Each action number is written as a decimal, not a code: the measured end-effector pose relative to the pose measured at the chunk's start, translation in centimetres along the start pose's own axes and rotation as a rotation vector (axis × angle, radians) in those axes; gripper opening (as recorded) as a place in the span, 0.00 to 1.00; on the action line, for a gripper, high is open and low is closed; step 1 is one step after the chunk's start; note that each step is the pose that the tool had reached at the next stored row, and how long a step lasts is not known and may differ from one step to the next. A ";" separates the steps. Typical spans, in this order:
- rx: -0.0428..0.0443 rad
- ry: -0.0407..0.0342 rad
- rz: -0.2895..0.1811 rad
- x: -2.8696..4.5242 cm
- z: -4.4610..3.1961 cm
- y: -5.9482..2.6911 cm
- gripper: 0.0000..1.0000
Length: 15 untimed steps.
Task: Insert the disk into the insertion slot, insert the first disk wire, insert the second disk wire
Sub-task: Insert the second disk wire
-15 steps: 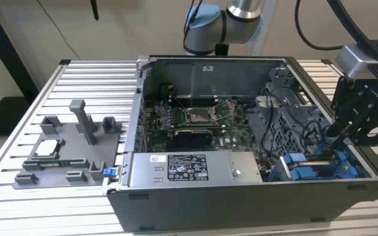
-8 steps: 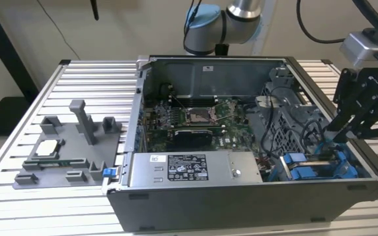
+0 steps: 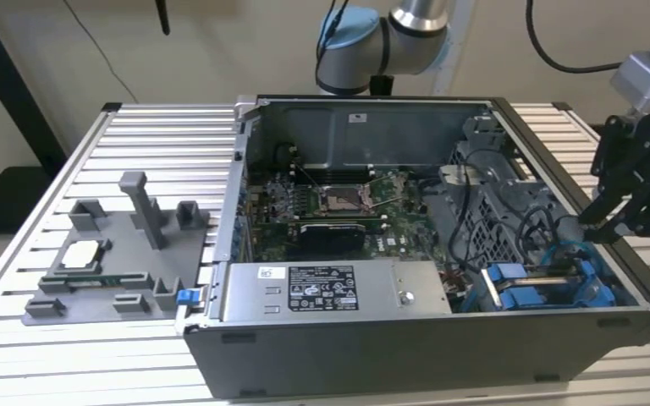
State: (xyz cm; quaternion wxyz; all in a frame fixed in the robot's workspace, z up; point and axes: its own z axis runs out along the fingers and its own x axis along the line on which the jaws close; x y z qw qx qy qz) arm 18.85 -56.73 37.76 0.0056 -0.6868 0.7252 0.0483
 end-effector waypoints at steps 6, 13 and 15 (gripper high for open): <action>-0.0002 0.0007 -0.004 -0.12 0.36 -0.32 1.00; -0.0002 0.0007 -0.004 -0.20 0.65 -0.39 1.00; -0.0002 0.0008 -0.004 -0.21 0.67 -0.39 1.00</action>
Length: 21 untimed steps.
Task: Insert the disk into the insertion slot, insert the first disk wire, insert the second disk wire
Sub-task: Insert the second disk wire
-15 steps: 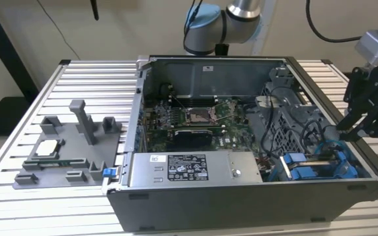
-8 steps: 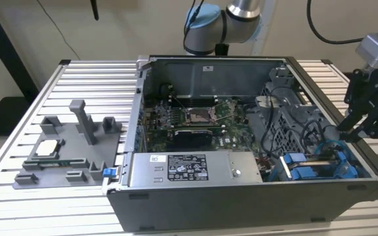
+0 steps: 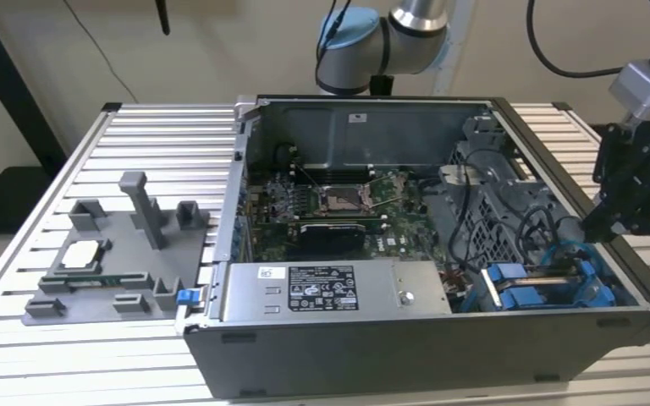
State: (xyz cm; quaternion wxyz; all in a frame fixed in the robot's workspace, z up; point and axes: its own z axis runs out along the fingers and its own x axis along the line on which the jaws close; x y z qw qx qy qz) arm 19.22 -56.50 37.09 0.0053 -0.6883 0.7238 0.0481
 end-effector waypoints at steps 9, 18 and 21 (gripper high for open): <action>0.0000 -0.0003 0.000 0.02 0.21 -0.01 1.00; -0.0001 -0.0004 0.000 0.02 0.22 -0.01 0.00; 0.0000 -0.0005 0.000 0.00 -0.15 0.15 0.00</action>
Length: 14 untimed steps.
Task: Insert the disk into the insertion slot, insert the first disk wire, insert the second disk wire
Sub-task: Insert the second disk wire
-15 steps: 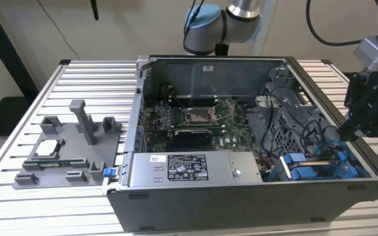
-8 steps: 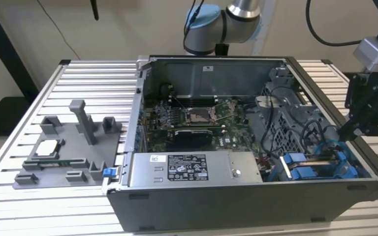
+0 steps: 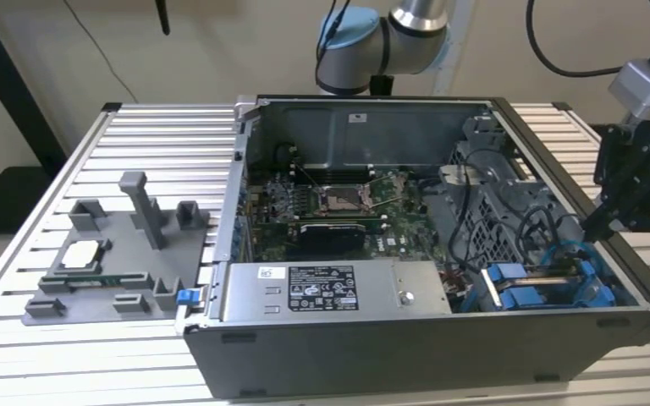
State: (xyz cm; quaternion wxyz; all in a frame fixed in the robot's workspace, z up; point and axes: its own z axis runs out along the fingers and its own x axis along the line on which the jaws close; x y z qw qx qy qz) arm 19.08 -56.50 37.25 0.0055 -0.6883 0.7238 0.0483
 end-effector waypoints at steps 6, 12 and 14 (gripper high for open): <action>0.0011 -0.0022 0.001 0.01 -0.59 1.43 0.00; 0.0044 -0.0050 0.005 -0.01 -1.00 3.34 0.00; 0.0056 -0.0063 0.006 -0.01 -1.17 3.96 0.00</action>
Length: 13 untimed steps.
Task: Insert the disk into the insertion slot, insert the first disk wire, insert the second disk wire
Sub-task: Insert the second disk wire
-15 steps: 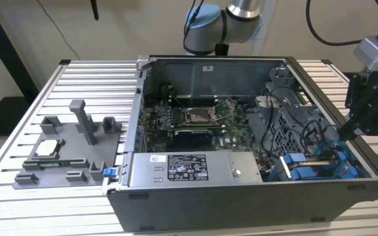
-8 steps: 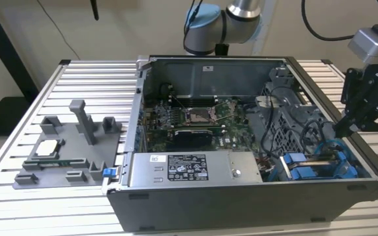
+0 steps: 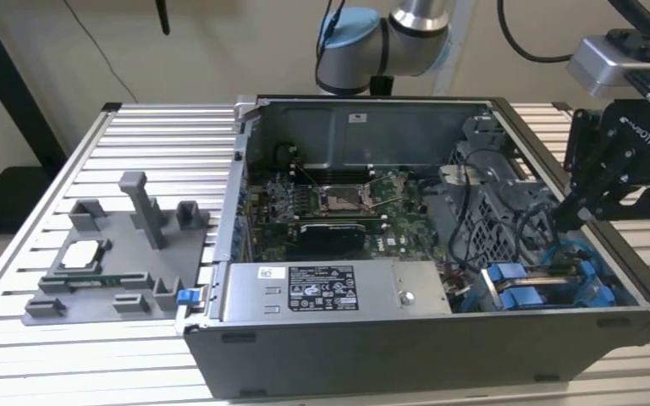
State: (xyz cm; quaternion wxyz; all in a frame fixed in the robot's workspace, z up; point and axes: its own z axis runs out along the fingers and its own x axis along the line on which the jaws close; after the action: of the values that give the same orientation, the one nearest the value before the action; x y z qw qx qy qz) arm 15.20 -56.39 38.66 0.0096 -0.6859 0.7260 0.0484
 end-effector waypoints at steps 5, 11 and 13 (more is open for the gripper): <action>0.0063 -0.0003 0.000 0.12 0.07 2.05 0.00; 0.0121 -0.0005 -0.001 0.75 0.14 2.92 0.00; 0.0130 -0.0007 -0.004 1.38 0.15 2.89 0.00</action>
State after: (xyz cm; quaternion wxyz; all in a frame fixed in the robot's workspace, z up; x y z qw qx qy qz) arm 12.23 -57.60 38.57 0.0143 -0.6871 0.7251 0.0439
